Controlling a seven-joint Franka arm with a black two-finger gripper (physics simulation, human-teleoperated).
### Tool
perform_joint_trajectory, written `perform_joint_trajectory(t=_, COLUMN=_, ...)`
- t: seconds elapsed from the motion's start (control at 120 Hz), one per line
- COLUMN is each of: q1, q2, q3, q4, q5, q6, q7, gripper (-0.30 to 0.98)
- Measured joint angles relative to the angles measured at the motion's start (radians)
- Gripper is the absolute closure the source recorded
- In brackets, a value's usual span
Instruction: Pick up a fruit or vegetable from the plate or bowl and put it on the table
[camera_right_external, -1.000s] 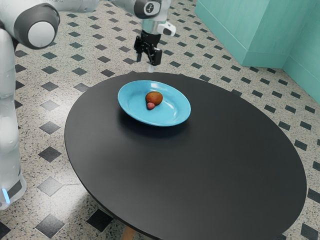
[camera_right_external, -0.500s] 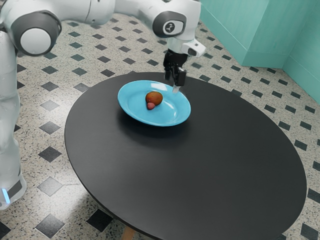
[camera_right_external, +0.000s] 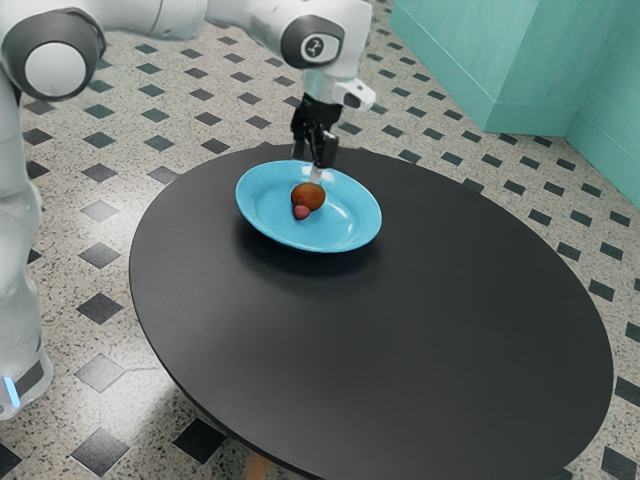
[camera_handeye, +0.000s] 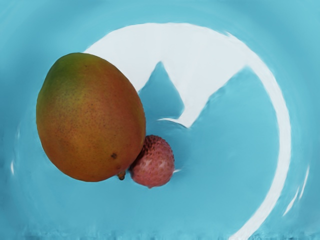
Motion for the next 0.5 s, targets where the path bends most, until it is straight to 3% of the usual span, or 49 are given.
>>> perform_joint_trajectory(t=0.5, q1=0.051, q2=-0.028, q3=0.086, q4=-0.048, q5=0.029, q6=-0.022, q7=0.012, gripper=0.0)
